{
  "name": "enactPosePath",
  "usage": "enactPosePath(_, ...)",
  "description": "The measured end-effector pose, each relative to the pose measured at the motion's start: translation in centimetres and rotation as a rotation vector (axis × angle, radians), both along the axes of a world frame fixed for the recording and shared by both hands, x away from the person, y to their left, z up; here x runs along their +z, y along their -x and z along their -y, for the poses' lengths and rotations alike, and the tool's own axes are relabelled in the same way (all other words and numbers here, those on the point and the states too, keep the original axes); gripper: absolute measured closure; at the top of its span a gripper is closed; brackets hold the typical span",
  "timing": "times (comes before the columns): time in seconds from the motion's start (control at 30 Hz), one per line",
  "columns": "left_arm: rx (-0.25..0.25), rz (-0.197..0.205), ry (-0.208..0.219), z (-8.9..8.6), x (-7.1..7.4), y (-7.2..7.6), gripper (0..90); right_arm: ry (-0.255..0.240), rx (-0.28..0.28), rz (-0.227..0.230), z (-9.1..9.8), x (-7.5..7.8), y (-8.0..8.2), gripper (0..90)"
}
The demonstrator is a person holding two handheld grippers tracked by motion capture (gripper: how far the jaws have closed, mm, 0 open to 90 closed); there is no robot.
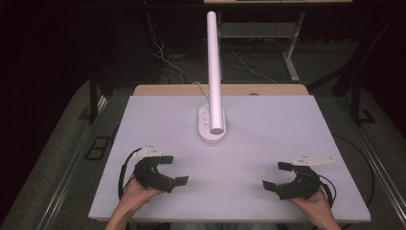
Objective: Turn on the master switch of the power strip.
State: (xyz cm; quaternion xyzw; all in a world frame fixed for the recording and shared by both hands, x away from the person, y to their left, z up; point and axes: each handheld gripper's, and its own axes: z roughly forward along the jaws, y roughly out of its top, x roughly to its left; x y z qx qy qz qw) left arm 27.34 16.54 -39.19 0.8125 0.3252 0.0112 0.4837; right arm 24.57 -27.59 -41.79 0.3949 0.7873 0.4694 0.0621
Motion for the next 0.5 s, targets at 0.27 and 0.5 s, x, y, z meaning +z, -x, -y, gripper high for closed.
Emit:
enactPosePath(0.27,-0.009,-0.021,-0.005,0.2,1.1,-1.4,0.0,0.001,-0.002,-0.002,0.1,0.0,0.0,0.3)
enactPosePath(0.5,-0.018,-0.029,-0.006,0.5,1.5,-2.4,0.0,0.001,-0.002,-0.001,0.1,0.0,0.1,0.3)
